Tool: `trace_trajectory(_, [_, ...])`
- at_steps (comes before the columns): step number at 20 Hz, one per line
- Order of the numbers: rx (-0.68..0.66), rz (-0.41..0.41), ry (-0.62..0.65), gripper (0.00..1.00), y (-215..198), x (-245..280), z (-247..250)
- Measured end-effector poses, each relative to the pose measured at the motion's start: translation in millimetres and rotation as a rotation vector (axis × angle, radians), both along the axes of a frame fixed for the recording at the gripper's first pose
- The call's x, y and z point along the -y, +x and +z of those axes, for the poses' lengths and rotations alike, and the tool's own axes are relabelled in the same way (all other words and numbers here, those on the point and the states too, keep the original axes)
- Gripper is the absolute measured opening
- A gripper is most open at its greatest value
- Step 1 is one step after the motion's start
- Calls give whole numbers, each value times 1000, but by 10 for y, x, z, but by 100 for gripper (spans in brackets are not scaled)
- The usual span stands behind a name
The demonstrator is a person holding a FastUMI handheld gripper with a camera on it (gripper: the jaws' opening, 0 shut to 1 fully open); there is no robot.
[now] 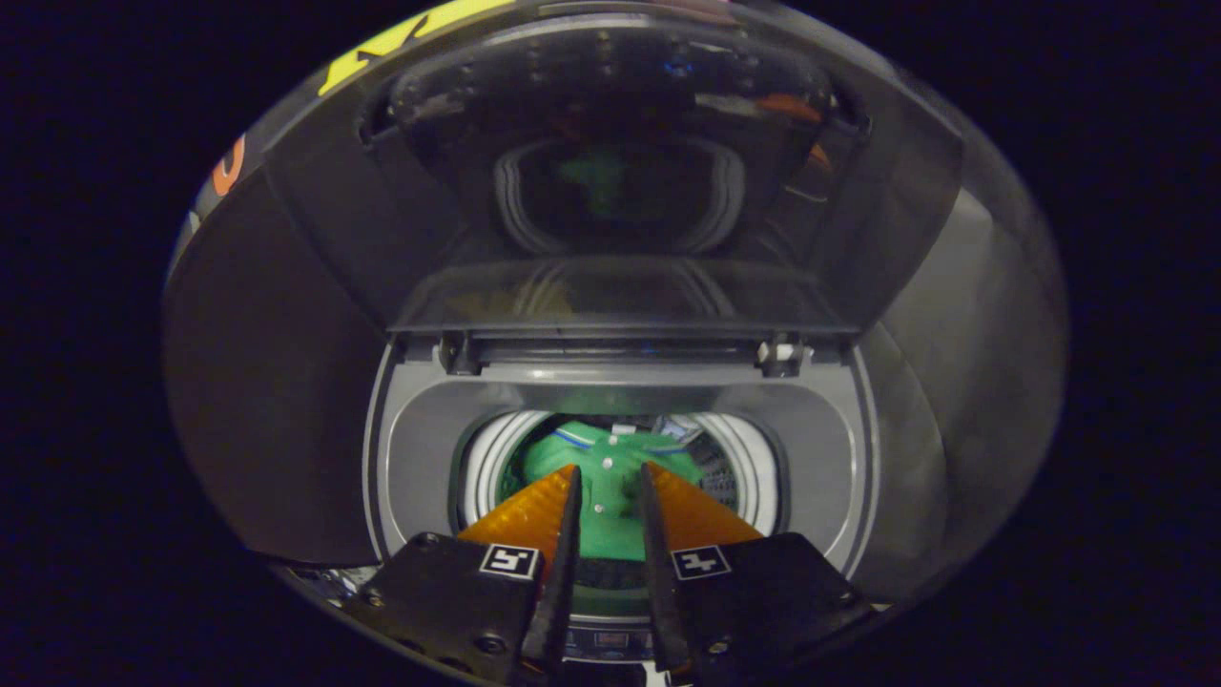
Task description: Put the clothes into the washing machine and then close the washing machine lid.
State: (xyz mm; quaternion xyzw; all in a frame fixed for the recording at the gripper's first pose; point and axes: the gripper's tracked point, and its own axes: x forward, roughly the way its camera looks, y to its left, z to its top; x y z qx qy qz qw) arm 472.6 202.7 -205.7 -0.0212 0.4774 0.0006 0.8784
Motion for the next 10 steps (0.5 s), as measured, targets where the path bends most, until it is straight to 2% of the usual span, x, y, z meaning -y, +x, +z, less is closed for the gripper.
trace_trajectory(1, [29, 10, -7, 38, 11, -26, 155])
trace_trajectory(4, [136, 42, -37, 49, 78, -93, 725])
trace_trajectory(6, [209, 54, -46, 50, 159, -162, 1109])
trace_trajectory(10, [328, 60, -3, 74, 328, -324, 1746])
